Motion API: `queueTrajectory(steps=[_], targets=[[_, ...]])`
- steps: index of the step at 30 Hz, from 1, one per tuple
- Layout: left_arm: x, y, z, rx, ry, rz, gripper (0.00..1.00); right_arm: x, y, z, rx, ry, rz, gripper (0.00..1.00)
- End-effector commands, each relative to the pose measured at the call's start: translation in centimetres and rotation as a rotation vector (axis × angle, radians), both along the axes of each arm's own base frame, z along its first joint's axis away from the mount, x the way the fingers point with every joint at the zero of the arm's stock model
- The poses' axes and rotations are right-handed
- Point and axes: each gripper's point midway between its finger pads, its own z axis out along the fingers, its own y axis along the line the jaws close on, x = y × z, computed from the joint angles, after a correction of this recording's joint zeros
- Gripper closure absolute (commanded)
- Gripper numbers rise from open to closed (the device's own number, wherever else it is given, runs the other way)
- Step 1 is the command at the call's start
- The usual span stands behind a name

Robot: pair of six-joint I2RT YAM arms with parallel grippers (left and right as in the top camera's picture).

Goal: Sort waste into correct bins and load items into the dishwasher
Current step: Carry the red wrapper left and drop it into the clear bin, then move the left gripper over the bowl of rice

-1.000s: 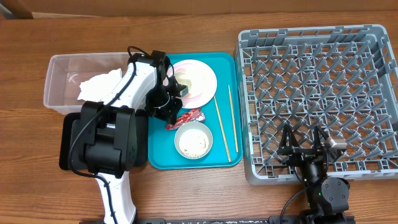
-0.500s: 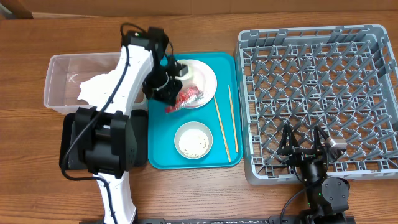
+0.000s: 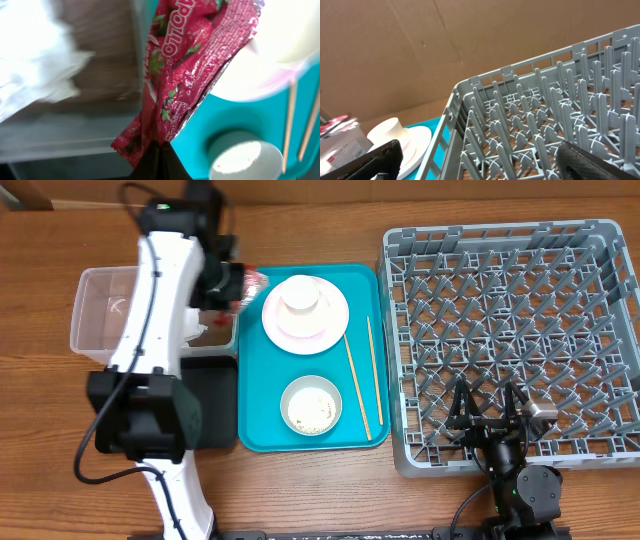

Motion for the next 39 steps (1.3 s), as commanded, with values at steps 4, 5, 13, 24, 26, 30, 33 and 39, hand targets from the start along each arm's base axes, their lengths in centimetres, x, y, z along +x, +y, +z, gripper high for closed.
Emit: queueTrajectory(steps=[4,5,13,24,26,30,33,39], targets=[[0.0,6.1,1.4,0.027,-0.03,0.265,0.96,0.0,-0.1,-0.2,0.001,-0.004,-0.002,0.0],[-0.2,6.8,1.3,0.024,-0.025,0.288,0.96,0.0,-0.1,-0.2,0.001,-0.004,-0.002,0.0],[-1.4,8.3,-0.1,0.019,0.031,0.325,0.92,0.0,-0.1,-0.2,0.001,-0.004,-0.002,0.0],[-0.8,8.1,-2.8,0.014,0.03,0.312,0.78,0.0,-0.1,-0.2,0.001,-0.004,-0.002,0.0],[-0.8,7.9,-2.2,0.006,0.025,0.311,0.78,0.0,-0.1,-0.2,0.001,-0.004,-0.002,0.0],[-0.8,6.0,0.7,-0.085,-0.015,0.266,0.84,0.0,-0.1,-0.2,0.001,-0.004,-0.002,0.0],[-1.4,3.0,4.1,-0.213,-0.074,0.205,0.87,0.0,-0.1,-0.2,0.001,-0.004,-0.002,0.0],[-4.5,-3.4,9.6,-0.404,-0.145,-0.014,0.96,0.0,-0.1,-0.2,0.001,-0.004,-0.002,0.0]])
